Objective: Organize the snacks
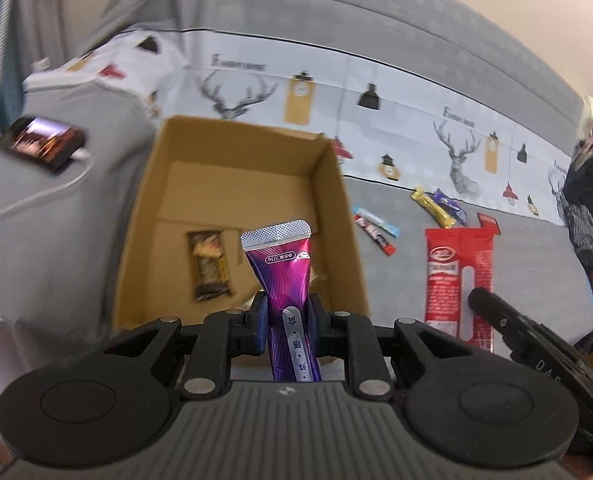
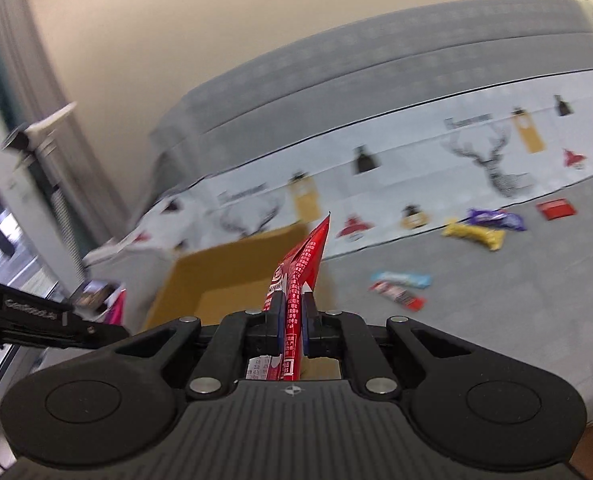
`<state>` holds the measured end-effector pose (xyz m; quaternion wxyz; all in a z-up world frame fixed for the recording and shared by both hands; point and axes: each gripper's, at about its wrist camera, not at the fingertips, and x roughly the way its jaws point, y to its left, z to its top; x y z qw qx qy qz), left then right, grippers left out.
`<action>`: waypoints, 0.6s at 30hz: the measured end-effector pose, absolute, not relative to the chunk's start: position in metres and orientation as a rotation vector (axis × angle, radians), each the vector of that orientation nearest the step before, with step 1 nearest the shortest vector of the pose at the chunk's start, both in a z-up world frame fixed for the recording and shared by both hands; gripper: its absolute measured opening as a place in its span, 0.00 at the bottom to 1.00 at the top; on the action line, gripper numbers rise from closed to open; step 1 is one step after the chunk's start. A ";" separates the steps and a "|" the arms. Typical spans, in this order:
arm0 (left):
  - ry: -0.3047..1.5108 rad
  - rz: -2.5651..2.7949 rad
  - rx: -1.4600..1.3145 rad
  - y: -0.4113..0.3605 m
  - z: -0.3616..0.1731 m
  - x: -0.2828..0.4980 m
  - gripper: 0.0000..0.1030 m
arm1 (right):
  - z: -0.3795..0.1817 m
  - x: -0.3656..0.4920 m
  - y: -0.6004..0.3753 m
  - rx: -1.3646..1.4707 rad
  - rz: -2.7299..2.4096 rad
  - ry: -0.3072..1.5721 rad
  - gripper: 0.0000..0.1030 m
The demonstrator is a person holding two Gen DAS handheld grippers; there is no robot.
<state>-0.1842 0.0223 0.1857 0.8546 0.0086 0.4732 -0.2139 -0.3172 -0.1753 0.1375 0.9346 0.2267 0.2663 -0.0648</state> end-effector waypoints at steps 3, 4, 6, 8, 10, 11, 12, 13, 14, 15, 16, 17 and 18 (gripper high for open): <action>0.989 -0.440 -0.024 0.049 0.185 -0.191 0.21 | 0.143 -0.319 -0.145 0.432 -0.091 0.566 0.08; 0.983 -0.441 -0.038 0.057 0.186 -0.193 0.21 | 0.145 -0.319 -0.139 0.421 -0.084 0.572 0.08; 0.974 -0.440 -0.063 0.071 0.187 -0.197 0.21 | 0.148 -0.322 -0.124 0.397 -0.072 0.582 0.08; 0.963 -0.441 -0.080 0.079 0.188 -0.198 0.21 | 0.150 -0.323 -0.114 0.383 -0.070 0.591 0.08; 0.951 -0.445 -0.090 0.086 0.190 -0.199 0.21 | 0.151 -0.323 -0.107 0.373 -0.071 0.600 0.08; 0.949 -0.447 -0.095 0.089 0.190 -0.200 0.21 | 0.151 -0.323 -0.103 0.367 -0.071 0.604 0.08; 0.949 -0.447 -0.101 0.092 0.190 -0.200 0.21 | 0.151 -0.323 -0.100 0.361 -0.069 0.608 0.08; 0.949 -0.448 -0.108 0.095 0.190 -0.200 0.21 | 0.152 -0.323 -0.096 0.355 -0.067 0.610 0.08; 0.948 -0.448 -0.113 0.097 0.190 -0.200 0.21 | 0.152 -0.322 -0.093 0.349 -0.066 0.612 0.08; 0.946 -0.446 -0.117 0.098 0.190 -0.201 0.21 | 0.152 -0.321 -0.090 0.343 -0.064 0.614 0.08; 0.944 -0.444 -0.121 0.101 0.190 -0.201 0.21 | 0.152 -0.320 -0.088 0.338 -0.063 0.616 0.08; 0.943 -0.444 -0.126 0.103 0.189 -0.202 0.21 | 0.152 -0.319 -0.086 0.334 -0.062 0.618 0.08; 0.943 -0.444 -0.132 0.105 0.188 -0.202 0.21 | 0.152 -0.318 -0.084 0.331 -0.062 0.620 0.08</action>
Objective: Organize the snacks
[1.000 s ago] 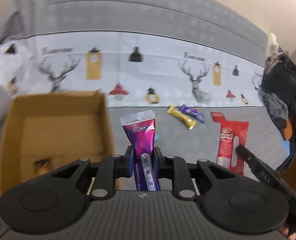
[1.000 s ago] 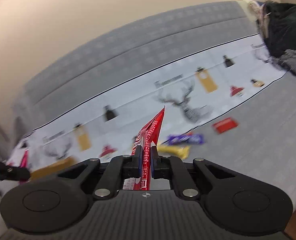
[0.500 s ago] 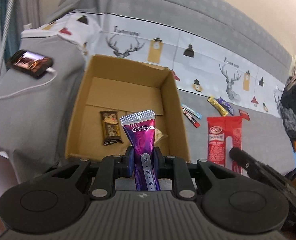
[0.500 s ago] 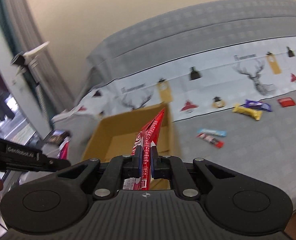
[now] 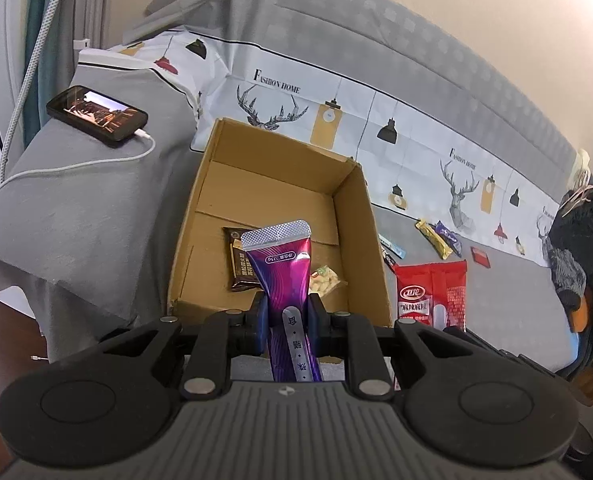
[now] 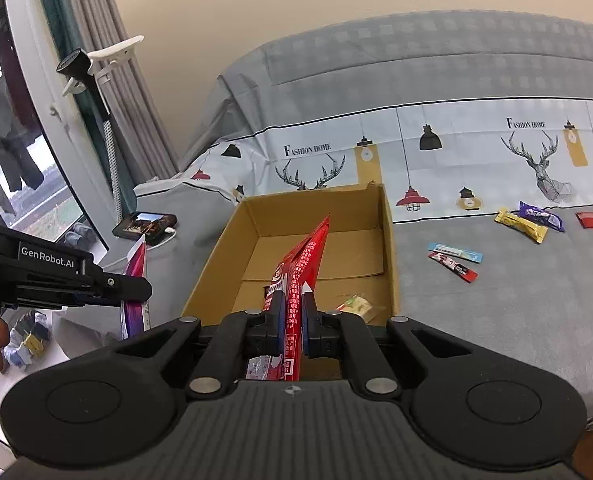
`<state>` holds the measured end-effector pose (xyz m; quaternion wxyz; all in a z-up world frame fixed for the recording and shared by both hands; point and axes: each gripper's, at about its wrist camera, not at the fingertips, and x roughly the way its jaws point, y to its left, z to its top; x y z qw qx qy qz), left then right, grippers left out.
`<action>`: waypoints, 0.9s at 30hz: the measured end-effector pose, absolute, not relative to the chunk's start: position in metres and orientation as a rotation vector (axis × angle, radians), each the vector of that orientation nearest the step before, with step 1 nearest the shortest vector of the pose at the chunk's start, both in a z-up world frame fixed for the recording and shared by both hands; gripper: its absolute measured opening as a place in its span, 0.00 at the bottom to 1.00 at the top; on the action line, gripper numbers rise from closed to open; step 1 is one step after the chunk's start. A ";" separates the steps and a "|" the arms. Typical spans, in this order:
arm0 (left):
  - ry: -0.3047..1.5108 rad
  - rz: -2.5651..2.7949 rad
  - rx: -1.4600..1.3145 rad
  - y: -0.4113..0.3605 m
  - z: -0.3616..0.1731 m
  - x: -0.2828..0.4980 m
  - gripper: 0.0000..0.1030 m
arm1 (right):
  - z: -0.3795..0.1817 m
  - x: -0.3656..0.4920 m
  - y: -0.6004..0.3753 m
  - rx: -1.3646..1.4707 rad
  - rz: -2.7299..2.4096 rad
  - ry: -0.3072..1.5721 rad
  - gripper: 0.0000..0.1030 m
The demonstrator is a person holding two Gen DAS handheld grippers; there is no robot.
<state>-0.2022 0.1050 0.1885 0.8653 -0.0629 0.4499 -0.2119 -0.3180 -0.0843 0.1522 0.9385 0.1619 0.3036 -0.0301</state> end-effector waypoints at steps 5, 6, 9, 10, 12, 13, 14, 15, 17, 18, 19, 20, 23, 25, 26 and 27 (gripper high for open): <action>0.943 -0.435 -0.143 0.109 0.187 -0.200 0.21 | 0.152 -0.317 -0.080 0.320 -0.054 0.627 0.08; 0.944 -0.435 -0.146 0.109 0.186 -0.200 0.21 | 0.152 -0.318 -0.080 0.319 -0.055 0.628 0.08; 0.948 -0.434 -0.151 0.108 0.185 -0.199 0.21 | 0.151 -0.317 -0.081 0.323 -0.061 0.633 0.08; 0.949 -0.433 -0.151 0.107 0.185 -0.198 0.21 | 0.151 -0.316 -0.082 0.325 -0.062 0.634 0.08; 0.950 -0.433 -0.151 0.106 0.184 -0.198 0.21 | 0.150 -0.316 -0.082 0.327 -0.064 0.640 0.08; 0.951 -0.433 -0.151 0.106 0.183 -0.197 0.21 | 0.149 -0.315 -0.082 0.327 -0.064 0.643 0.08; 0.953 -0.432 -0.151 0.105 0.183 -0.196 0.21 | 0.149 -0.314 -0.082 0.328 -0.065 0.645 0.08; 0.954 -0.432 -0.152 0.105 0.182 -0.194 0.21 | 0.148 -0.313 -0.082 0.329 -0.067 0.647 0.08; 0.957 -0.430 -0.153 0.104 0.181 -0.192 0.21 | 0.148 -0.310 -0.083 0.332 -0.067 0.650 0.08; 0.958 -0.429 -0.153 0.104 0.180 -0.191 0.21 | 0.147 -0.309 -0.083 0.332 -0.067 0.652 0.08; 0.961 -0.429 -0.153 0.104 0.180 -0.189 0.21 | 0.146 -0.308 -0.083 0.333 -0.067 0.655 0.08; 0.963 -0.427 -0.153 0.103 0.179 -0.188 0.21 | 0.145 -0.307 -0.083 0.334 -0.066 0.658 0.08; 0.968 -0.424 -0.151 0.101 0.177 -0.183 0.21 | 0.143 -0.304 -0.082 0.335 -0.064 0.667 0.08; 0.971 -0.420 -0.151 0.100 0.176 -0.180 0.21 | 0.140 -0.301 -0.083 0.338 -0.063 0.673 0.08; 0.973 -0.418 -0.150 0.099 0.175 -0.178 0.21 | 0.139 -0.300 -0.084 0.340 -0.064 0.676 0.08; 0.976 -0.417 -0.149 0.099 0.174 -0.176 0.21 | 0.139 -0.298 -0.084 0.341 -0.065 0.678 0.08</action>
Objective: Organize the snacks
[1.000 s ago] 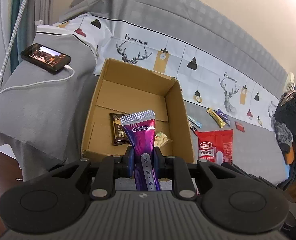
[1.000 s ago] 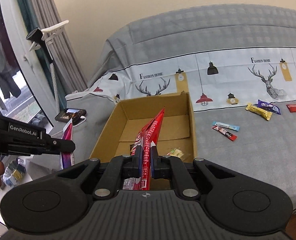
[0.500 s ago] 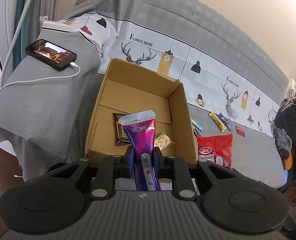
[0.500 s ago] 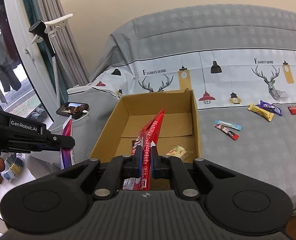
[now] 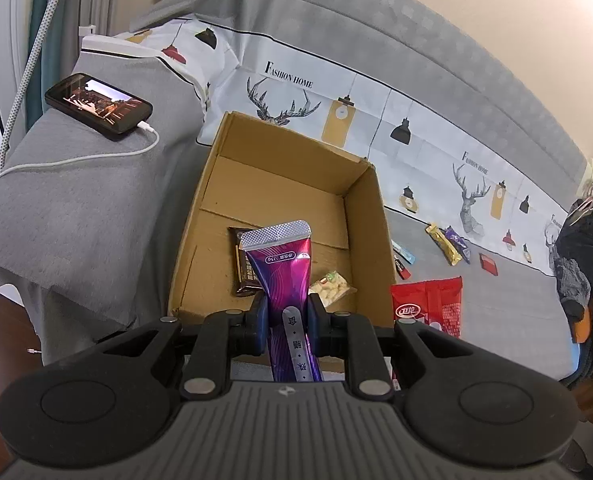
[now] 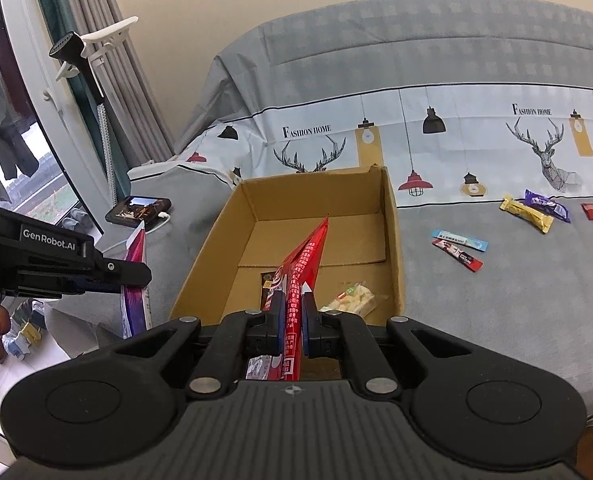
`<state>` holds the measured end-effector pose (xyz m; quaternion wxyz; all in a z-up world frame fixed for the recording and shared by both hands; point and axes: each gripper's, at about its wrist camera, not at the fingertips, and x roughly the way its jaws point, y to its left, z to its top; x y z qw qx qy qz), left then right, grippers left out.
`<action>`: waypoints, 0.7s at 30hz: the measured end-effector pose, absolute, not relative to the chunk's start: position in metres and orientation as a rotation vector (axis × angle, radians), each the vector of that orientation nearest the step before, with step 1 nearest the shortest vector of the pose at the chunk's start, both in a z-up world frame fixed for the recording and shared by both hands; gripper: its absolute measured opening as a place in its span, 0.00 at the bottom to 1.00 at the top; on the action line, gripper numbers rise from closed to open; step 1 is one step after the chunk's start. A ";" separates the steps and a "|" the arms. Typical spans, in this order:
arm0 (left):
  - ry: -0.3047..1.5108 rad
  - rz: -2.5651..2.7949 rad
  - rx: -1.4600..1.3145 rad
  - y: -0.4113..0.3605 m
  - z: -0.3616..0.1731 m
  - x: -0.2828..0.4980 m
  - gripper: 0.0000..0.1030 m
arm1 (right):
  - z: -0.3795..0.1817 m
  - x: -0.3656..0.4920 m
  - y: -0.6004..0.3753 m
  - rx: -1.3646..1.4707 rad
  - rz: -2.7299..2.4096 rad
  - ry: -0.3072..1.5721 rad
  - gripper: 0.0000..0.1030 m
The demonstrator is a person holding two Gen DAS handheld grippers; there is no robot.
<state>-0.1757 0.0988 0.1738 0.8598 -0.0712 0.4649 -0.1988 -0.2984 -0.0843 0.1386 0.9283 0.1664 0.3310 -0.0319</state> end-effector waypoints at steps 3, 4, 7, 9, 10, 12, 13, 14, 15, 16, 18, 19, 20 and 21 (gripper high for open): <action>0.979 -0.413 -0.147 0.096 0.172 -0.167 0.21 | 0.136 -0.292 -0.087 0.340 -0.068 0.686 0.08; 0.978 -0.411 -0.146 0.095 0.172 -0.164 0.21 | 0.135 -0.289 -0.088 0.338 -0.070 0.688 0.08; 0.981 -0.408 -0.151 0.091 0.171 -0.154 0.21 | 0.133 -0.280 -0.092 0.335 -0.075 0.692 0.08; 0.980 -0.408 -0.152 0.087 0.170 -0.146 0.21 | 0.131 -0.272 -0.095 0.332 -0.080 0.694 0.08; 0.979 -0.407 -0.148 0.085 0.170 -0.142 0.21 | 0.129 -0.269 -0.097 0.332 -0.083 0.697 0.08; 0.979 -0.409 -0.142 0.082 0.168 -0.134 0.21 | 0.126 -0.260 -0.100 0.334 -0.087 0.702 0.08; 0.981 -0.411 -0.139 0.080 0.167 -0.129 0.21 | 0.124 -0.255 -0.102 0.335 -0.089 0.704 0.08; 0.983 -0.413 -0.137 0.078 0.167 -0.125 0.21 | 0.123 -0.251 -0.103 0.337 -0.091 0.707 0.08; 0.984 -0.413 -0.133 0.076 0.166 -0.120 0.21 | 0.121 -0.247 -0.104 0.339 -0.093 0.710 0.08; 0.982 -0.413 -0.125 0.074 0.165 -0.116 0.21 | 0.119 -0.243 -0.106 0.341 -0.093 0.712 0.08; 0.979 -0.413 -0.113 0.069 0.164 -0.107 0.21 | 0.116 -0.236 -0.108 0.340 -0.096 0.717 0.08; 0.980 -0.415 -0.110 0.067 0.163 -0.103 0.21 | 0.115 -0.232 -0.109 0.340 -0.096 0.719 0.08; 0.983 -0.418 -0.110 0.065 0.162 -0.098 0.21 | 0.113 -0.228 -0.111 0.341 -0.096 0.721 0.08; 0.985 -0.421 -0.110 0.064 0.160 -0.094 0.21 | 0.111 -0.224 -0.112 0.345 -0.098 0.724 0.08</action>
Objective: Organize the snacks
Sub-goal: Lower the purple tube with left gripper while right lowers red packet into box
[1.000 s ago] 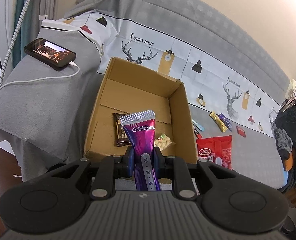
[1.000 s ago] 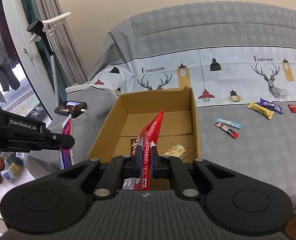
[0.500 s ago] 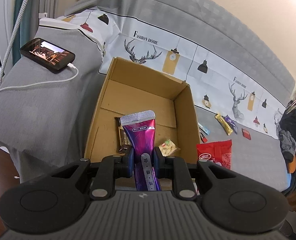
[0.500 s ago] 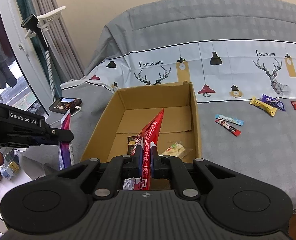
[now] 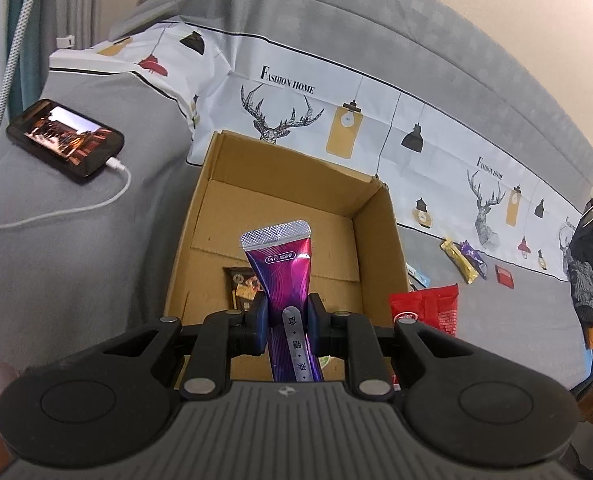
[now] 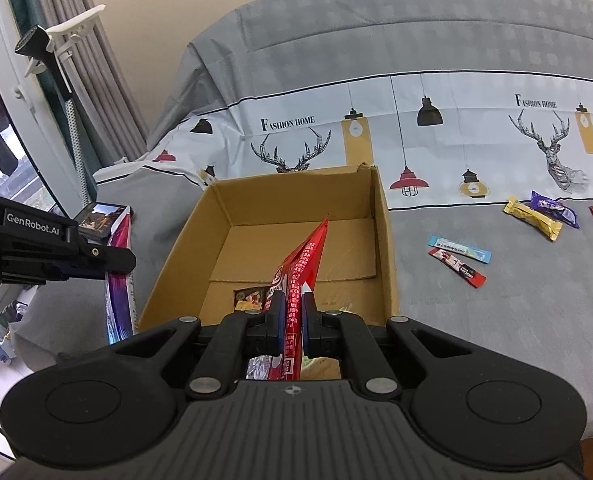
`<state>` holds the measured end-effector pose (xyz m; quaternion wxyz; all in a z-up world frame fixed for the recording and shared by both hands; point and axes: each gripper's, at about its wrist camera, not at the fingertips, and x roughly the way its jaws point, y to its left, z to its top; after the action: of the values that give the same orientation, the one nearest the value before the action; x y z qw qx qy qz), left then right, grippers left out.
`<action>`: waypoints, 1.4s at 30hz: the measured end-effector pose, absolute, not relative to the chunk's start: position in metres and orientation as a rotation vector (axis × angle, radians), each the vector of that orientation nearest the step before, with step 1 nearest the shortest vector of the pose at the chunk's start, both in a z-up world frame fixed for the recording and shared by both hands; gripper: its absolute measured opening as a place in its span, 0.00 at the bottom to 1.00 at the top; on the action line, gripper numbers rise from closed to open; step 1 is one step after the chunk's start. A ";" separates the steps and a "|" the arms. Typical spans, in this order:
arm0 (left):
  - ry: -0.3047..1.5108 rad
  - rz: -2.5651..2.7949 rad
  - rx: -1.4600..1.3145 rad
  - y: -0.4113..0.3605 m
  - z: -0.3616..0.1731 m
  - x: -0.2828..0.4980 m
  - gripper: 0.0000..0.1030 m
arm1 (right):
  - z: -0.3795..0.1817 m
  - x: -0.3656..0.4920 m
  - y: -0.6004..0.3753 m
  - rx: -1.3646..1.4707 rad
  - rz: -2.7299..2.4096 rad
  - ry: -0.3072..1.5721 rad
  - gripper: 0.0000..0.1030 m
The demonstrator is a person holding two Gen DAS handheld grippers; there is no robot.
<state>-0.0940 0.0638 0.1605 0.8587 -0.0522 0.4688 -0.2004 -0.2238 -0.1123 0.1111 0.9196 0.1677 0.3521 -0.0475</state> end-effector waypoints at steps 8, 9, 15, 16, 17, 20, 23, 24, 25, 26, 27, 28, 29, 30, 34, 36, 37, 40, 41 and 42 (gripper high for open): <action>1.010 -0.411 -0.079 0.046 0.137 -0.062 0.21 | 0.093 -0.193 -0.120 0.347 -0.108 0.751 0.08; 1.018 -0.409 -0.077 0.044 0.133 -0.058 0.21 | 0.090 -0.190 -0.121 0.350 -0.109 0.756 0.08; 1.049 -0.408 -0.050 0.036 0.111 -0.043 0.21 | 0.074 -0.172 -0.122 0.354 -0.103 0.788 0.08; 1.056 -0.408 -0.047 0.035 0.107 -0.040 0.21 | 0.071 -0.170 -0.122 0.355 -0.100 0.795 0.08; 1.060 -0.408 -0.044 0.033 0.105 -0.038 0.21 | 0.069 -0.168 -0.122 0.356 -0.098 0.801 0.08; 1.072 -0.403 -0.035 0.029 0.096 -0.033 0.21 | 0.061 -0.161 -0.122 0.358 -0.091 0.819 0.08; 1.085 -0.400 -0.030 0.028 0.089 -0.028 0.21 | 0.056 -0.156 -0.122 0.358 -0.084 0.831 0.08; 1.087 -0.398 -0.028 0.027 0.087 -0.027 0.21 | 0.055 -0.154 -0.121 0.357 -0.081 0.834 0.08; 1.089 -0.396 -0.025 0.027 0.085 -0.025 0.21 | 0.054 -0.152 -0.121 0.355 -0.078 0.835 0.08; 1.092 -0.394 -0.023 0.026 0.084 -0.025 0.21 | 0.053 -0.150 -0.121 0.355 -0.075 0.837 0.08; 1.095 -0.393 -0.022 0.025 0.082 -0.023 0.21 | 0.052 -0.148 -0.121 0.354 -0.073 0.839 0.08; 1.098 -0.392 -0.021 0.025 0.081 -0.022 0.21 | 0.051 -0.145 -0.121 0.354 -0.071 0.841 0.08; 1.101 -0.390 -0.020 0.025 0.079 -0.021 0.21 | 0.050 -0.144 -0.121 0.353 -0.069 0.843 0.08; 1.105 -0.388 -0.019 0.024 0.078 -0.020 0.21 | 0.048 -0.142 -0.120 0.354 -0.069 0.846 0.08; 1.119 -0.376 -0.010 0.023 0.071 -0.014 0.21 | 0.044 -0.134 -0.120 0.356 -0.069 0.853 0.08; 1.116 -0.366 -0.001 0.022 0.068 -0.012 0.21 | 0.042 -0.131 -0.120 0.354 -0.068 0.856 0.08; 1.113 -0.361 0.007 0.021 0.067 -0.011 0.22 | 0.041 -0.129 -0.121 0.354 -0.069 0.857 0.08; 1.115 -0.342 0.019 0.022 0.062 -0.005 0.28 | 0.037 -0.123 -0.121 0.349 -0.065 0.865 0.08; 1.113 -0.328 0.013 0.024 0.062 -0.004 0.47 | 0.037 -0.120 -0.122 0.346 -0.061 0.872 0.09; 1.114 -0.311 0.008 0.026 0.062 -0.003 0.64 | 0.036 -0.118 -0.124 0.345 -0.065 0.876 0.09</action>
<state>-0.0027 0.0255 0.0620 0.8375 0.0036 0.5264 -0.1469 -0.1185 -0.1239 0.0364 0.8907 0.1659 0.4221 -0.0311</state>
